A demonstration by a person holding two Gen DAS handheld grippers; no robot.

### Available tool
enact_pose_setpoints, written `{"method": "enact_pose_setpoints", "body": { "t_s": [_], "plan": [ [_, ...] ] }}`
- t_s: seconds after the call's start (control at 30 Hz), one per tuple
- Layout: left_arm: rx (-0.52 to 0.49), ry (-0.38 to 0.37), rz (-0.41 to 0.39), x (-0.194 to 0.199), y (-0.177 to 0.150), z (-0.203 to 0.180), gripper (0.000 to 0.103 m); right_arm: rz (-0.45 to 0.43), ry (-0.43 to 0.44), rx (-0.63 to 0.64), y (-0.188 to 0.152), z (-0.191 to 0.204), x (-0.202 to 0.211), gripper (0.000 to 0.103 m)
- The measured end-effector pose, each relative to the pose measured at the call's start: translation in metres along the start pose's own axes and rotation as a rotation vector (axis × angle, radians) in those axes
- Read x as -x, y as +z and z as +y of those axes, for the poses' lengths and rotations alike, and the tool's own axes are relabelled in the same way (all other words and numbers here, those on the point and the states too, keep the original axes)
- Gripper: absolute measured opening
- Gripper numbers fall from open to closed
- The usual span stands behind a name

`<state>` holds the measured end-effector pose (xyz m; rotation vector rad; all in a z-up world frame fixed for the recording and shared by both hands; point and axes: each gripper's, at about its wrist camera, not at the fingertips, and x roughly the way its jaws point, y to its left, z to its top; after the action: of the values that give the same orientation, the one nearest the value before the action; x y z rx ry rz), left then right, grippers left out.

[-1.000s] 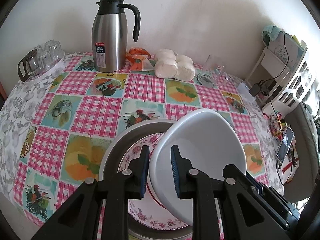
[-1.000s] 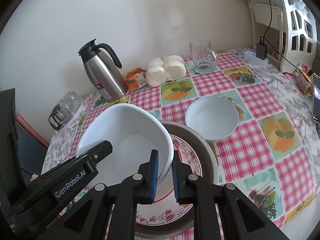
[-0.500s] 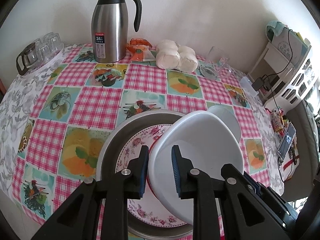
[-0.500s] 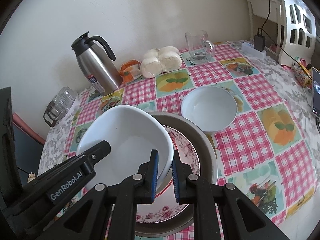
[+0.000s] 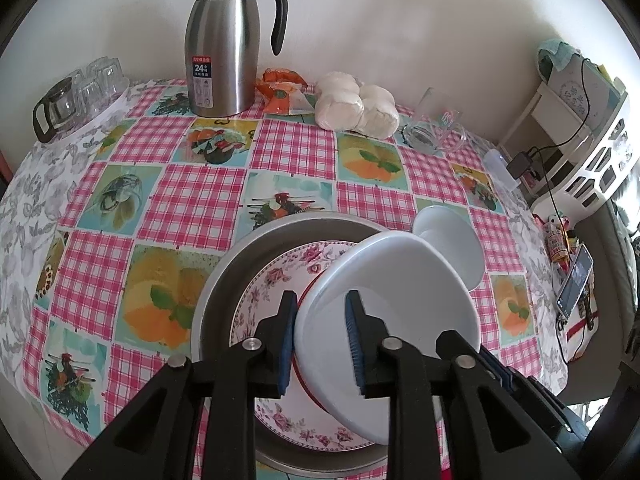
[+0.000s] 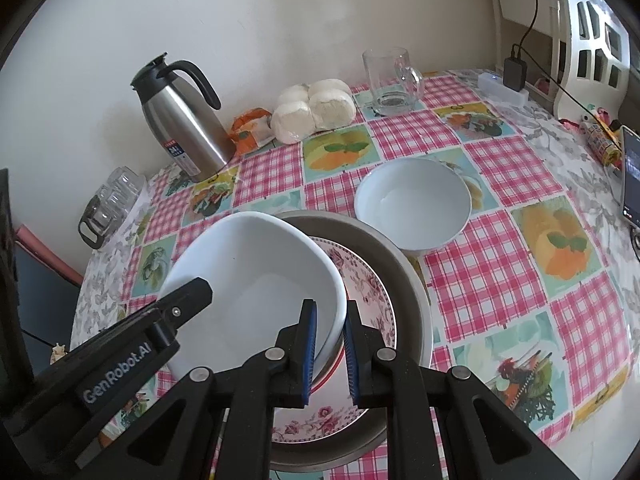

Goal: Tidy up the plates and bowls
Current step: 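Carry the white square bowl with both grippers over the red-rimmed bowl, then lower the square bowl into the red-rimmed bowl and open both grippers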

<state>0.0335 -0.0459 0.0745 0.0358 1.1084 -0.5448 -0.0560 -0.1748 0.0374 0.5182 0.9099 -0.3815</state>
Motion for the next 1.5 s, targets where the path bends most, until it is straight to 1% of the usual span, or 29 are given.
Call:
{"method": "enact_pose_setpoints", "body": {
  "t_s": [0.03, 0.13, 0.47, 0.5, 0.53, 0.57, 0.6, 0.63, 0.7, 0.73, 0.77, 0.83, 0.9, 1.0, 1.03, 1.1, 1.2, 1.4, 1.5],
  "plan": [
    [0.002, -0.003, 0.001, 0.000, 0.000, 0.000, 0.031, 0.004, -0.004, 0.000, 0.000, 0.000, -0.001, 0.016],
    [-0.002, -0.004, -0.003, 0.000, 0.000, -0.001, 0.032, 0.010, -0.012, -0.002, 0.000, -0.001, -0.003, 0.016],
    [0.003, -0.011, 0.001, 0.001, 0.000, -0.001, 0.033, 0.015, -0.009, -0.007, -0.001, -0.001, -0.003, 0.017],
    [0.004, -0.012, 0.001, 0.001, 0.000, -0.001, 0.034, 0.017, -0.010, -0.008, -0.001, -0.001, -0.004, 0.020],
    [0.005, -0.015, 0.003, 0.001, 0.000, -0.001, 0.036, 0.019, -0.013, -0.008, -0.001, 0.000, -0.004, 0.023],
    [0.007, -0.016, 0.003, 0.001, 0.000, -0.001, 0.039, 0.019, -0.019, -0.008, -0.001, 0.000, -0.004, 0.027],
    [0.009, -0.016, 0.003, 0.001, 0.000, 0.000, 0.047, 0.017, -0.022, -0.008, -0.001, 0.000, -0.004, 0.032],
    [0.011, -0.015, 0.003, 0.001, 0.000, 0.000, 0.052, 0.015, -0.022, -0.008, -0.001, 0.000, -0.003, 0.036],
    [0.015, -0.016, -0.002, 0.003, 0.000, 0.000, 0.055, 0.004, -0.024, -0.015, 0.000, -0.001, -0.001, 0.055],
    [0.019, -0.017, -0.006, 0.004, 0.001, 0.001, 0.057, -0.005, -0.031, -0.019, 0.000, -0.001, 0.001, 0.059],
    [0.022, -0.012, -0.009, 0.005, 0.001, 0.002, 0.058, -0.011, -0.037, -0.019, 0.000, -0.002, 0.001, 0.062],
    [0.029, -0.001, -0.013, 0.006, 0.002, 0.003, 0.064, -0.018, -0.035, -0.022, 0.002, -0.002, 0.003, 0.063],
    [0.036, 0.012, -0.015, 0.007, 0.002, 0.006, 0.068, -0.022, -0.038, -0.026, 0.002, -0.004, 0.003, 0.068],
    [0.044, 0.036, -0.013, 0.007, 0.003, 0.010, 0.074, -0.027, -0.044, -0.023, 0.002, -0.003, 0.003, 0.073],
    [0.045, 0.042, -0.016, 0.007, 0.004, 0.011, 0.074, -0.028, -0.044, -0.023, 0.002, -0.003, 0.003, 0.075],
    [0.051, 0.050, -0.022, 0.008, 0.004, 0.013, 0.075, -0.034, -0.046, -0.019, 0.002, -0.003, 0.003, 0.083],
    [0.060, 0.067, -0.035, 0.009, 0.005, 0.017, 0.081, -0.044, -0.054, -0.013, 0.002, -0.003, 0.003, 0.090],
    [0.084, 0.107, -0.056, 0.011, 0.007, 0.026, 0.082, -0.052, -0.060, -0.008, 0.002, -0.003, 0.003, 0.101],
    [0.101, 0.127, -0.071, 0.012, 0.008, 0.031, 0.082, -0.052, -0.060, -0.006, 0.002, -0.003, 0.003, 0.102]
  ]
}}
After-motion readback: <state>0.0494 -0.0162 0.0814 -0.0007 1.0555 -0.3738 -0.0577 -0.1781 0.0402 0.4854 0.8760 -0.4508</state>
